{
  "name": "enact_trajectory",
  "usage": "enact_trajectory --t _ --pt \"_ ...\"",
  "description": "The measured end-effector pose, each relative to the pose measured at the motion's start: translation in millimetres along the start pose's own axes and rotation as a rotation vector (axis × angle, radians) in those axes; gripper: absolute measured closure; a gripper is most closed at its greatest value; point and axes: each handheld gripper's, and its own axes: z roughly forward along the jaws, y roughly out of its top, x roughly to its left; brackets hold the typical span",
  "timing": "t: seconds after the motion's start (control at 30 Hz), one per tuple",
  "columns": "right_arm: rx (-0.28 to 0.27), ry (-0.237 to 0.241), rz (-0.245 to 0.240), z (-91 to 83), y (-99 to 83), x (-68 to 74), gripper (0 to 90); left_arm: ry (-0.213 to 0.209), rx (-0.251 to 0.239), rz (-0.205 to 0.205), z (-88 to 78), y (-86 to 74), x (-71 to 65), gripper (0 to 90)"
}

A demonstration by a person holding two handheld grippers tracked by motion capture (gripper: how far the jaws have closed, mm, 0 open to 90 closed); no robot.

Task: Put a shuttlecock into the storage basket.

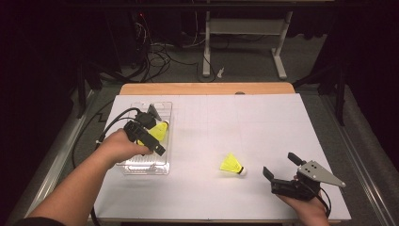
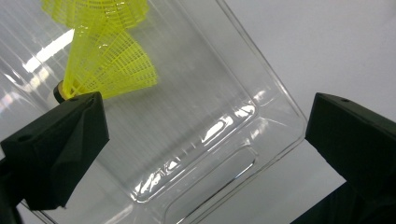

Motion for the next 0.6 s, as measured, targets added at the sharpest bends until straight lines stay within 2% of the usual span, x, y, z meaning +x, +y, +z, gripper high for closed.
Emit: enact_trajectory --t 0.23,0.6 --pt "-0.006 -0.002 0.0 -2.0 0.6 0.1 0.3 -0.015 0.004 0.014 0.3 -0.1 -11.3 0.9" --pt "-0.002 0.008 -0.008 -0.4 0.3 2.4 0.3 -0.019 -0.002 0.031 -0.3 -2.9 -21.2 0.9"
